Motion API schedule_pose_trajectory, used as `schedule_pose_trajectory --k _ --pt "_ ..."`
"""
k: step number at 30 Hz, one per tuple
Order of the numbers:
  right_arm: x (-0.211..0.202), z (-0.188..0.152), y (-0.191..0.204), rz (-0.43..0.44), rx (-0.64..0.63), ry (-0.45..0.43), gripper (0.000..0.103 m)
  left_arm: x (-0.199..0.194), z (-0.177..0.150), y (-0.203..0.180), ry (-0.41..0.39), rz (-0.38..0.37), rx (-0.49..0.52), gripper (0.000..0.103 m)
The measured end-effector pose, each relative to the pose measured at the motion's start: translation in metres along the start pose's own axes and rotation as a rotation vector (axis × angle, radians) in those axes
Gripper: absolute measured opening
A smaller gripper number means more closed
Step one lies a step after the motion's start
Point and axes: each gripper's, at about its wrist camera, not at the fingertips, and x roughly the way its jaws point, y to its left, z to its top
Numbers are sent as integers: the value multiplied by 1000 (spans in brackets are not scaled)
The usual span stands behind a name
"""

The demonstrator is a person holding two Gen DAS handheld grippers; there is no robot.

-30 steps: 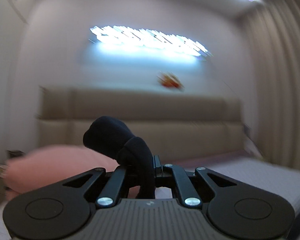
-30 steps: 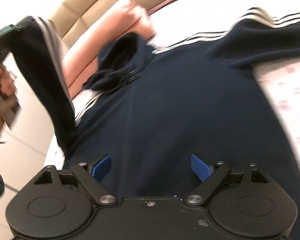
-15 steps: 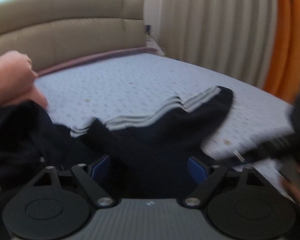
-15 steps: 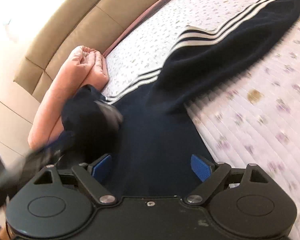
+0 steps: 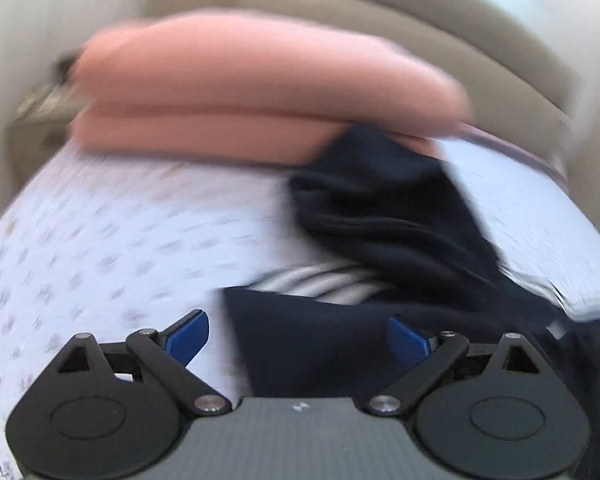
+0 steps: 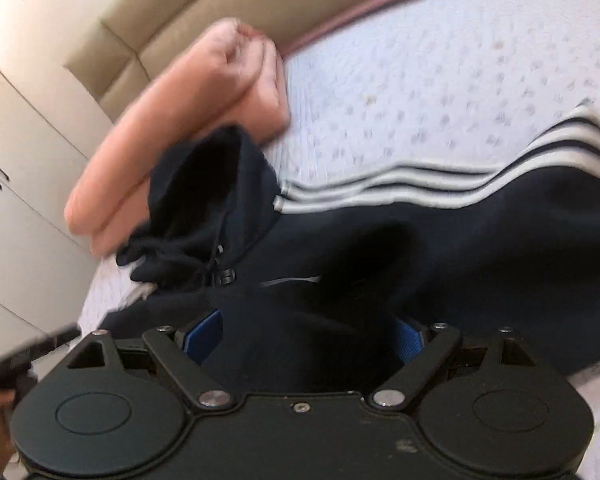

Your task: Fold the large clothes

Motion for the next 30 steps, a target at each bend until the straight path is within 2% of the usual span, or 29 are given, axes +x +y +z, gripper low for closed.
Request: schedule_pose_trajectory --k 2,4,5,6,7,8,9,10,11,13,15,18,20,21,22,24,25,26,27,28,30 --pt "4 -1 -12 27 75 -8 102 26 7 33 72 -65 -95 86" --pt "6 -4 -24 58 152 -30 100 46 6 48 115 -109 -106 78" --pt "9 -5 -28 46 172 -34 88 47 2 46 85 -135 -74 78" --pt "11 -4 -30 33 166 -33 76 47 0 42 48 -154 -32 75" --pt "12 -3 -30 5 143 -41 32 49 1 41 47 -171 -16 44" --pt "8 -1 -28 -28 119 -61 9 53 4 42 49 -181 -33 12" --pt "1 -2 -27 -27 103 -113 11 55 5 42 33 -192 -63 11" --pt "-6 -2 -27 9 104 -158 11 54 8 43 -6 -222 -95 9" --pt "-14 -3 -27 49 108 -205 10 51 11 40 -44 -235 -96 9" --pt "-20 -3 -22 50 70 -245 10 49 15 32 -90 -223 -57 8" --pt "-21 -2 -15 7 11 -257 10 53 15 25 -102 -213 -30 8" --pt "-10 -3 -24 -66 64 -204 9 59 9 30 -119 -202 -63 9" --pt "3 -4 -36 -92 123 -141 26 60 4 35 -108 -163 -86 11" --pt "7 -5 -42 -87 137 -118 25 61 1 34 -109 -152 -78 13" --pt "6 -8 -44 -73 131 -128 25 56 -1 34 -113 -135 -77 22" --pt "-2 -9 -41 -59 108 -156 40 46 -2 31 -116 -127 -95 28" --pt "-8 -8 -38 -62 88 -178 58 37 -3 30 -118 -150 -90 34" --pt "-14 -7 -36 -66 63 -201 72 30 -4 28 -112 -180 -75 46" --pt "-17 -4 -32 -77 28 -220 86 24 -6 25 -94 -207 -51 52" --pt "-17 0 -30 -86 -1 -225 85 18 -10 22 -67 -217 -25 57" --pt "-9 12 -26 -106 -47 -199 85 7 -21 16 16 -184 4 56"
